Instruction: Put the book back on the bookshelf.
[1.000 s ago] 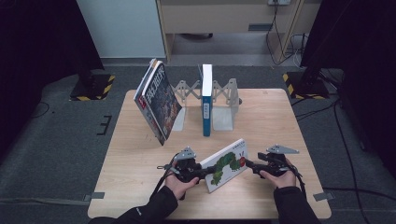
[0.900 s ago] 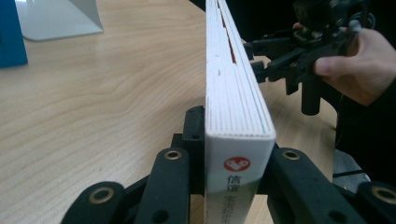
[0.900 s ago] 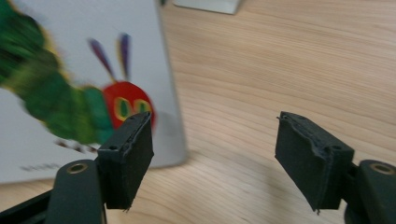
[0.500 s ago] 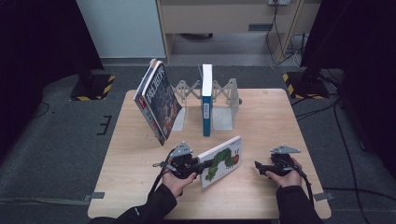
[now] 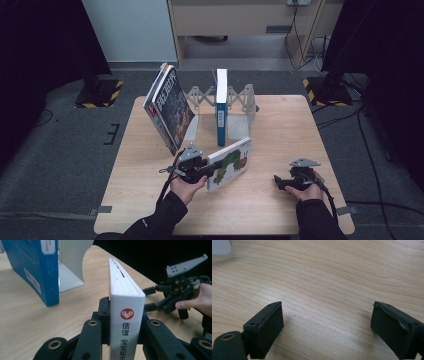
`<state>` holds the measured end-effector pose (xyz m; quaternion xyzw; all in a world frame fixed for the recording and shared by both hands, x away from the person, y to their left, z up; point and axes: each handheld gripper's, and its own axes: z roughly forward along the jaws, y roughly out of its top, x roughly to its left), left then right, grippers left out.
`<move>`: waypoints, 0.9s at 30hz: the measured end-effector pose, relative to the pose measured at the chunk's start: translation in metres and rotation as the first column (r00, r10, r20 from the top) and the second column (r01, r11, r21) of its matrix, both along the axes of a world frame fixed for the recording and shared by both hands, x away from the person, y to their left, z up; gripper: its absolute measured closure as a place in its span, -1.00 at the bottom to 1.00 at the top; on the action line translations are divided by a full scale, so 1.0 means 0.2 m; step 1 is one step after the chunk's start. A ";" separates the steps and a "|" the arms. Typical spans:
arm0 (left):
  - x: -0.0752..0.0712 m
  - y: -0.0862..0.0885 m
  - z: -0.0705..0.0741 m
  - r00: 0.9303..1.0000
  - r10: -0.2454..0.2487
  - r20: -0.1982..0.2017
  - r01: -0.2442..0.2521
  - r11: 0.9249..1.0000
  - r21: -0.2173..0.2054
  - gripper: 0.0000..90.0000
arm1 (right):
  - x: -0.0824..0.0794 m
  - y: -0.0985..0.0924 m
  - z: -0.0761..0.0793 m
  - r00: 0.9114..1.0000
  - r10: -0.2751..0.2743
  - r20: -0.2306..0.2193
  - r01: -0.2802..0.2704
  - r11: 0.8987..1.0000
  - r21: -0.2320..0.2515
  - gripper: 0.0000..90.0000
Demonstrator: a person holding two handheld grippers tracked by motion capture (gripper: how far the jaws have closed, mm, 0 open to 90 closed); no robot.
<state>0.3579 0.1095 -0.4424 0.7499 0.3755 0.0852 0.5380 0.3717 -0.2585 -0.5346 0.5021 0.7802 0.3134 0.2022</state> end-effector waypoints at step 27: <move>0.20 -0.13 0.11 0.974 0.195 0.116 -0.193 0.981 -0.035 0.65 | 0.00 0.00 -0.02 1.000 -0.005 0.024 0.005 1.000 0.021 -0.87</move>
